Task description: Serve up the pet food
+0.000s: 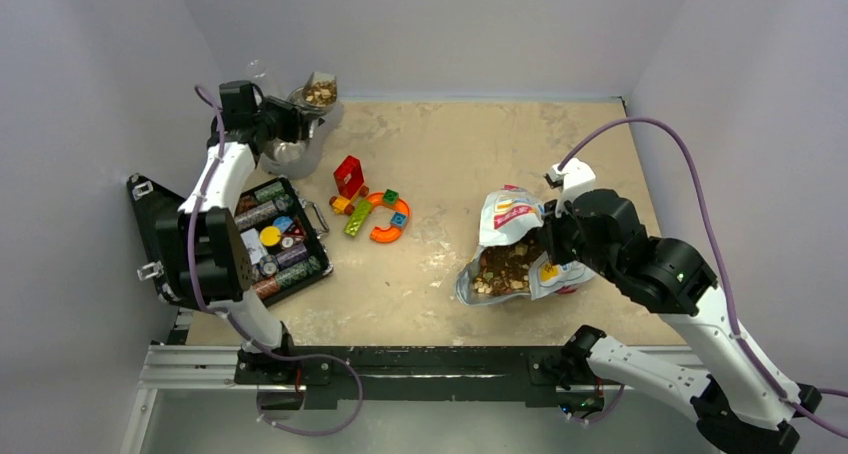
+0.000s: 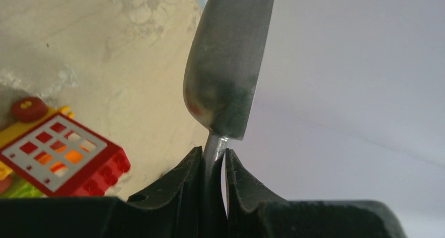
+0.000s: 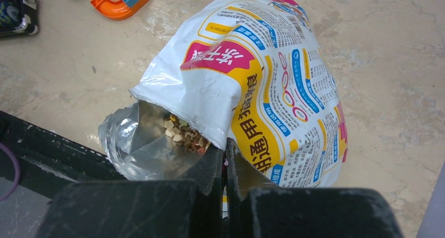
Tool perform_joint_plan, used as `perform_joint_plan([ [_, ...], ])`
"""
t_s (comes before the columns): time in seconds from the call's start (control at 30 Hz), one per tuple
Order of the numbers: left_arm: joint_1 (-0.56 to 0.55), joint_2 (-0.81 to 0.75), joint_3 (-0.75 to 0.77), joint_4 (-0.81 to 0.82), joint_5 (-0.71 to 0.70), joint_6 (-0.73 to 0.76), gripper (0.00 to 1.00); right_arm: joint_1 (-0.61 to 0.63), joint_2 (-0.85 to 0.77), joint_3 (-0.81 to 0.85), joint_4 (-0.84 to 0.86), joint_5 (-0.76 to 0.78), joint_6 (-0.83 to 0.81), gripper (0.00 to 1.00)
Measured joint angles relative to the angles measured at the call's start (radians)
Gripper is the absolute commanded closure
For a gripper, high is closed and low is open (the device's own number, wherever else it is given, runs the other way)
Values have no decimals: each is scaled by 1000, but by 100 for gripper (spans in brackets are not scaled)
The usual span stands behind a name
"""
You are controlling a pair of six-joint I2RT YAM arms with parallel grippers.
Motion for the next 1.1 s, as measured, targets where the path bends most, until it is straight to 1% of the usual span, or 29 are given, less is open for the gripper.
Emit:
perform_joint_plan([
  [0.13,39,130,72,31,9,-27,100,0,14,10,-1,24,23,100],
  [0.33,54,282,183,50,16,-79,100,0,27,19,-1,58,48,100],
  [0.8,55,414,234,69,-21,-268,100,0,42,27,0,91,46,100],
  [0.97,55,451,269,33,-42,-325,100,0,46,28,1,103,38,100],
  [1.1,55,481,347,-37,-53,-351,100,0,47,28,2,111,32,100],
])
